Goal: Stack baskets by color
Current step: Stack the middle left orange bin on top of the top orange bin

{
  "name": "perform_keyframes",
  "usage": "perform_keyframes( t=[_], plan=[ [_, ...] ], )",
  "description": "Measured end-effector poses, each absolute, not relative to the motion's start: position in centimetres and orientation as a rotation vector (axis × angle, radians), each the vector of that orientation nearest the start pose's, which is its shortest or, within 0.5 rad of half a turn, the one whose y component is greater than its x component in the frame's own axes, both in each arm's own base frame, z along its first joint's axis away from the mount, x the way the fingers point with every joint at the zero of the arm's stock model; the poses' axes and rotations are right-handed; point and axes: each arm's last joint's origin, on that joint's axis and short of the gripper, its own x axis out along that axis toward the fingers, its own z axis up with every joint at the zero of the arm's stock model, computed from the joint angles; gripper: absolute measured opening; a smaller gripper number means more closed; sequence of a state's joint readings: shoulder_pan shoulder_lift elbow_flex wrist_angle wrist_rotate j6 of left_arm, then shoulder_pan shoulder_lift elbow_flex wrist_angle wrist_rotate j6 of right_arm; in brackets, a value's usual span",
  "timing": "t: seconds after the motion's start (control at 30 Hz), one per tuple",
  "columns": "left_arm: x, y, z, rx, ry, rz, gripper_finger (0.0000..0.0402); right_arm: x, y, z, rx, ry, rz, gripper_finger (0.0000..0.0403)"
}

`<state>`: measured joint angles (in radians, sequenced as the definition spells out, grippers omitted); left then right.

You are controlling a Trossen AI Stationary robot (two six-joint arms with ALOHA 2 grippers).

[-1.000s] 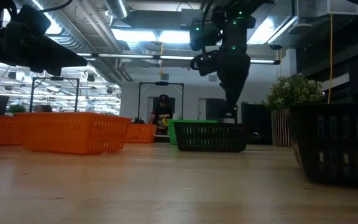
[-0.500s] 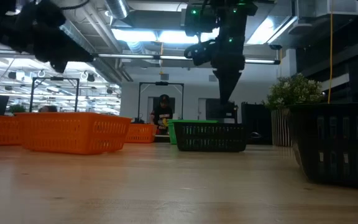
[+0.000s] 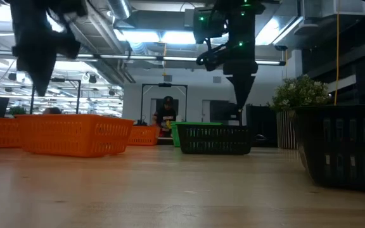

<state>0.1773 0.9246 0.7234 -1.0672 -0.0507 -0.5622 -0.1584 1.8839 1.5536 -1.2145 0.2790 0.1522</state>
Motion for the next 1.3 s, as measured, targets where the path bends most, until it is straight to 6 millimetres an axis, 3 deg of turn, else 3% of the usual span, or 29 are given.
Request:
perform_keyframes(
  t=[0.2, 0.37, 0.8, 0.93, 1.07, 1.2, 1.3],
  plan=[
    [15.3, 3.6, 21.1, -0.402, 1.279, 0.615, 0.0058, 34.9, -5.9, 23.6, -0.012, 1.535, -0.426, 0.0174],
    [16.3, 4.0, 20.3, -0.426, 1.306, 0.587, 0.0067, 34.7, -5.4, 23.6, -0.022, 1.568, -0.417, 0.0174],
    [18.1, 5.2, 17.2, -0.376, 1.471, 0.607, 0.0063, 34.6, -5.5, 23.7, -0.062, 1.575, -0.42, 0.0174],
    [18.6, 5.3, 16.3, -0.389, 1.517, 0.576, 0.0023, 34.6, -5.5, 23.7, -0.07, 1.576, -0.423, 0.0174],
    [19.6, 5.1, 17.6, -0.385, 1.489, 0.547, 0.0003, 34.6, -5.5, 23.7, -0.092, 1.585, -0.413, 0.0174],
    [21.0, 5.2, 21.9, -0.327, 1.376, 0.531, 0.0001, 34.6, -5.5, 23.7, -0.095, 1.586, -0.41, 0.0174],
    [22.4, 6.2, 26.2, -0.166, 1.238, 0.563, 0.0001, 34.6, -5.5, 23.7, -0.097, 1.586, -0.408, 0.0174]
  ],
)
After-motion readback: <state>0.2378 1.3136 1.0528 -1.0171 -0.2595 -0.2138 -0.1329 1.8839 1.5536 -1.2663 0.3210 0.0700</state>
